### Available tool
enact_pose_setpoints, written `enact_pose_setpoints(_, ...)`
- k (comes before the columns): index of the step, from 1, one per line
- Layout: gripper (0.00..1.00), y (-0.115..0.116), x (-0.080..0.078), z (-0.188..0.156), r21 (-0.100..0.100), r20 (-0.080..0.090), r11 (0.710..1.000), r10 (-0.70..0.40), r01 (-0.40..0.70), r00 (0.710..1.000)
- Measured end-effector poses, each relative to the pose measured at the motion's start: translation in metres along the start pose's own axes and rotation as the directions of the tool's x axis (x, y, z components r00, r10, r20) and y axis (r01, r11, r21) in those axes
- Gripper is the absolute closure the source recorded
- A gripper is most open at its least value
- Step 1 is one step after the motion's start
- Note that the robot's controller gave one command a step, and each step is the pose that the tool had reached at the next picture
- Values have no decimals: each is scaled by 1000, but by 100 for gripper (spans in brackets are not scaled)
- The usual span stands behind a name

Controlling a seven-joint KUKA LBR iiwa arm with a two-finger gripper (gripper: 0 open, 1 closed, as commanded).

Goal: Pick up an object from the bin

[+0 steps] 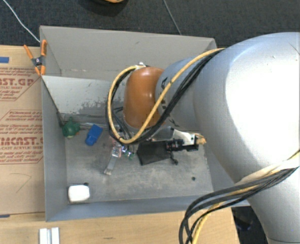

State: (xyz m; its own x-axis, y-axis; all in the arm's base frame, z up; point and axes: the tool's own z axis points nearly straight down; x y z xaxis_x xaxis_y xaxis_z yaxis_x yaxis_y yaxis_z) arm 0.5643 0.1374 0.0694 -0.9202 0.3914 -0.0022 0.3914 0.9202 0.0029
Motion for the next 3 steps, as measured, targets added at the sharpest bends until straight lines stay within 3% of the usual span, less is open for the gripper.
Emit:
enact_pose_setpoints(1,100,-4,13,-1,2,-8,999,-45,45,999)
enact_pose_setpoints(3,100,-5,14,-6,5,-12,999,-45,45,999)
